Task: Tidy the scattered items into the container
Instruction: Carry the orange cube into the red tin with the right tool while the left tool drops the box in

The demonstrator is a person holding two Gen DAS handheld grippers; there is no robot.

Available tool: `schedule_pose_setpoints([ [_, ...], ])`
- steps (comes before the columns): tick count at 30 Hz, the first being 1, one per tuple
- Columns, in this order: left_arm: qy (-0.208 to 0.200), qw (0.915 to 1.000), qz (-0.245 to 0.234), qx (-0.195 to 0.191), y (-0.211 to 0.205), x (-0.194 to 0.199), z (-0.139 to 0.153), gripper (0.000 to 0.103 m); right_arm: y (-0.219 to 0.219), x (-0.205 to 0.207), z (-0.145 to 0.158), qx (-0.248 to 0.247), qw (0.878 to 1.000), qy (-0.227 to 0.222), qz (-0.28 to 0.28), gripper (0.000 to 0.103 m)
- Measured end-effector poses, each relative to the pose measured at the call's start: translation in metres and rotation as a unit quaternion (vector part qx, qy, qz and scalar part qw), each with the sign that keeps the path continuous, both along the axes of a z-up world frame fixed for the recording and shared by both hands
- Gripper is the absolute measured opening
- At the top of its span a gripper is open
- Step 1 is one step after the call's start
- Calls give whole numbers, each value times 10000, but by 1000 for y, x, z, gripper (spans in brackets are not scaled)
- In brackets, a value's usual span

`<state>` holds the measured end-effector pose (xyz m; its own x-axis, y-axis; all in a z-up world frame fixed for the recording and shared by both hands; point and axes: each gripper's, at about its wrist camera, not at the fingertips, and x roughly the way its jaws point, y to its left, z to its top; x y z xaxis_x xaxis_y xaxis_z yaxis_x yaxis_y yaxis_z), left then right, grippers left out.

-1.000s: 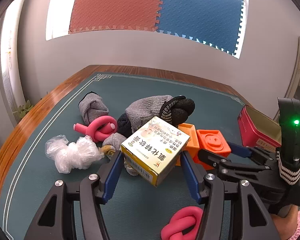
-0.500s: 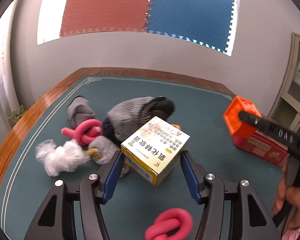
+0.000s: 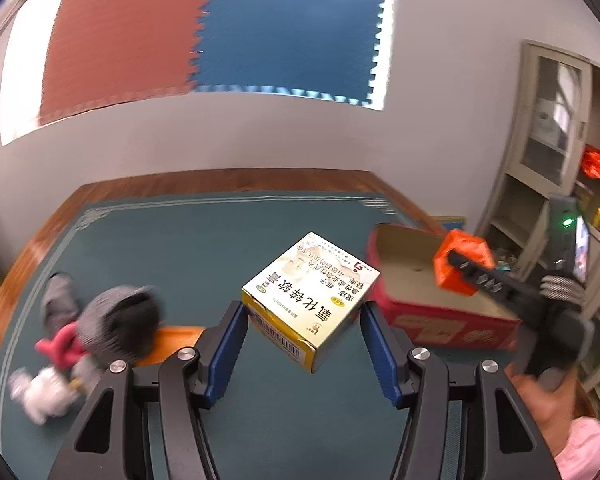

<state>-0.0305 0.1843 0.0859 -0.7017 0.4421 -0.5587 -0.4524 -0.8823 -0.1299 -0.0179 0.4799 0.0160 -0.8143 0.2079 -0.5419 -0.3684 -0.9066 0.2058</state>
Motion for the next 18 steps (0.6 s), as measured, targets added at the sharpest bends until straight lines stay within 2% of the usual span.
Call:
schedule_pose_setpoints([
  [8,-182,9987,-467,121,67,-20,-5,60,12,2,1,59,9988,0,-492,60],
  [18,-312,9957,-866,75,117,-38,-17,61,39,17,8,-325,9946,371,-916,63],
])
